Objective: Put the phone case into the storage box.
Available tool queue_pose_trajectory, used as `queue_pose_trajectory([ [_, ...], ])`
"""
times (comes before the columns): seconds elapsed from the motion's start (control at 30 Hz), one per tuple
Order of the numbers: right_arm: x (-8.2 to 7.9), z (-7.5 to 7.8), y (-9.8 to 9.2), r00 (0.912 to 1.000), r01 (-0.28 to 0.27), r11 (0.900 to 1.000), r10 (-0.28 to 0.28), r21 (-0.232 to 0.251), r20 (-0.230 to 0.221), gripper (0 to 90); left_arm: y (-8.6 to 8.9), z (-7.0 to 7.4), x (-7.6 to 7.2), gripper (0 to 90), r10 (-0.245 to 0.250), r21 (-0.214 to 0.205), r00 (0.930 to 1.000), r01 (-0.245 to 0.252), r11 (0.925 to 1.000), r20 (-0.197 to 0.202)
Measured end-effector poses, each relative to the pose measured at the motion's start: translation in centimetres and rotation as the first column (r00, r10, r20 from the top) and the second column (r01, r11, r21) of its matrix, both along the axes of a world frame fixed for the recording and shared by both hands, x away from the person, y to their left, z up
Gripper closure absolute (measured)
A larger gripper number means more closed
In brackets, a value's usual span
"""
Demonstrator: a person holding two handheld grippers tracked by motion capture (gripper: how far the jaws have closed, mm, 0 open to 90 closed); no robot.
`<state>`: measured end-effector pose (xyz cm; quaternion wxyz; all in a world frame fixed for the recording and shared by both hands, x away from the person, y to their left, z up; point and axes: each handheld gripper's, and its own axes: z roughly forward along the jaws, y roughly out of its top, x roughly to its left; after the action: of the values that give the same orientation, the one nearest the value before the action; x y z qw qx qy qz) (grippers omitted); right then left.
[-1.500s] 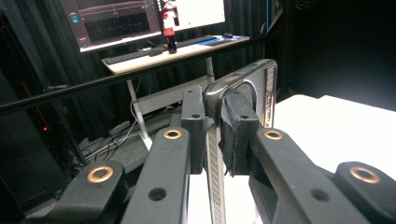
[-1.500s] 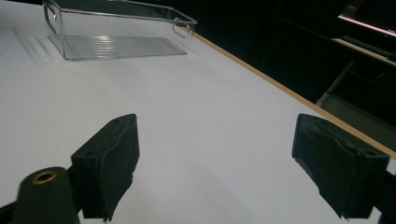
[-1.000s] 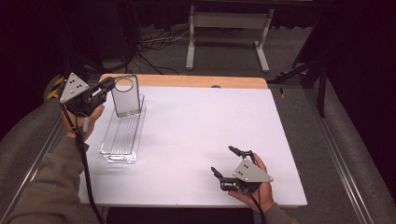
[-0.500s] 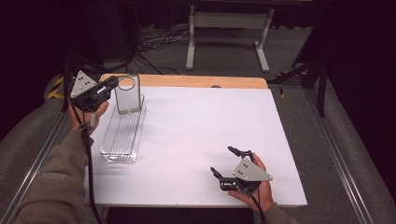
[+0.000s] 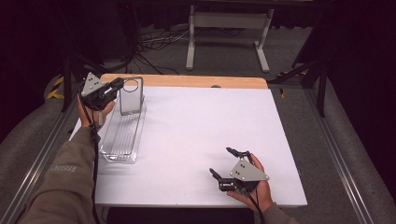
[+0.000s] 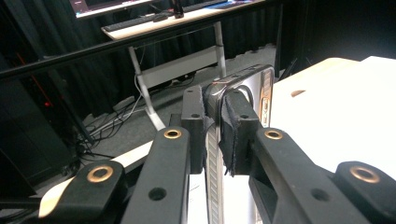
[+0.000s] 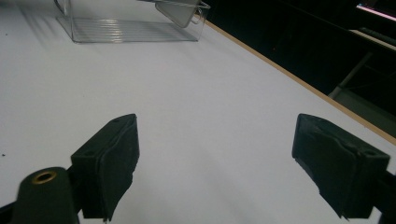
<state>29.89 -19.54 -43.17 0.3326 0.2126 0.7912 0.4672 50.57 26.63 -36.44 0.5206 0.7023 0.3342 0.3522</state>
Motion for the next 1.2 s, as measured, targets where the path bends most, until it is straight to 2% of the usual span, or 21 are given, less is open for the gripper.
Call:
queue_pose_trajectory([
  [0.03, 0.0, 0.0, 0.0, 1.0, 0.001, 1.0, -0.001, -0.002, 0.0, 15.4, 0.0, -0.1, 0.1, 80.5, 0.002, -0.012, 1.0, -0.002, 0.9999, -0.001],
  [0.13, 0.0, -0.1, 0.1, 1.0, -0.001, 1.0, 0.001, -0.007, -0.001, 15.4, 0.1, -0.4, 0.4, 80.5, 0.003, -0.013, 1.0, -0.003, 0.9999, 0.002],
  [0.27, 0.0, -0.1, 0.4, 1.0, -0.004, 0.9998, 0.004, -0.018, 0.002, 15.5, 0.0, -0.8, 1.0, 80.6, 0.01, -0.002, 0.9999, -0.01, 0.9999, -0.001],
  [0.3, -0.1, -0.1, 0.4, 1.0, -0.003, 0.9997, 0.003, -0.023, 0.002, 15.4, 0.1, -0.8, 1.2, 80.6, 0.014, 0.012, 0.9999, -0.014, 0.9998, -0.001],
  [0.37, -0.1, -0.2, 0.5, 1.0, -0.007, 0.9995, 0.008, -0.031, 0.002, 15.4, 0.1, -1.0, 1.5, 80.6, 0.016, 0.004, 0.9999, -0.016, 0.9999, 0.002],
  [0.5, 0.0, -0.4, 0.5, 1.0, -0.009, 0.9994, 0.009, -0.035, -0.004, 15.4, 0.0, -1.4, 1.8, 80.6, 0.026, 0.021, 0.9997, -0.026, 0.9995, -0.005],
  [0.6, -0.1, -0.5, 0.7, 0.9999, -0.015, 0.9986, 0.015, -0.05, -0.001, 15.4, 0.2, -1.6, 1.9, 80.5, 0.038, -0.001, 0.9993, -0.038, 0.9993, 0.0],
  [0.73, -0.1, -0.5, 0.8, 0.9998, -0.022, 0.9984, 0.022, -0.053, 0.001, 15.4, 0.3, -1.7, 1.9, 80.5, 0.038, 0.002, 0.9993, -0.038, 0.9993, 0.001],
  [0.8, -0.1, -0.5, 0.7, 0.9998, -0.022, 0.9984, 0.022, -0.052, -0.001, 15.4, 0.5, -1.8, 1.9, 80.4, 0.043, -0.01, 0.999, -0.043, 0.999, -0.007],
  [0.93, -0.2, -0.5, 0.8, 0.9995, -0.03, 0.9982, 0.03, -0.052, -0.004, 15.3, 1.0, -1.9, 1.9, 79.9, 0.089, -0.011, 0.9958, -0.09, 0.9959, -0.02],
  [1.2, -0.2, -0.5, 0.9, 0.9993, -0.037, 0.9976, 0.037, -0.059, -0.007, 15.1, 1.8, -2.2, 2.2, 79.5, 0.098, -0.035, 0.9946, -0.099, 0.9945, -0.036],
])
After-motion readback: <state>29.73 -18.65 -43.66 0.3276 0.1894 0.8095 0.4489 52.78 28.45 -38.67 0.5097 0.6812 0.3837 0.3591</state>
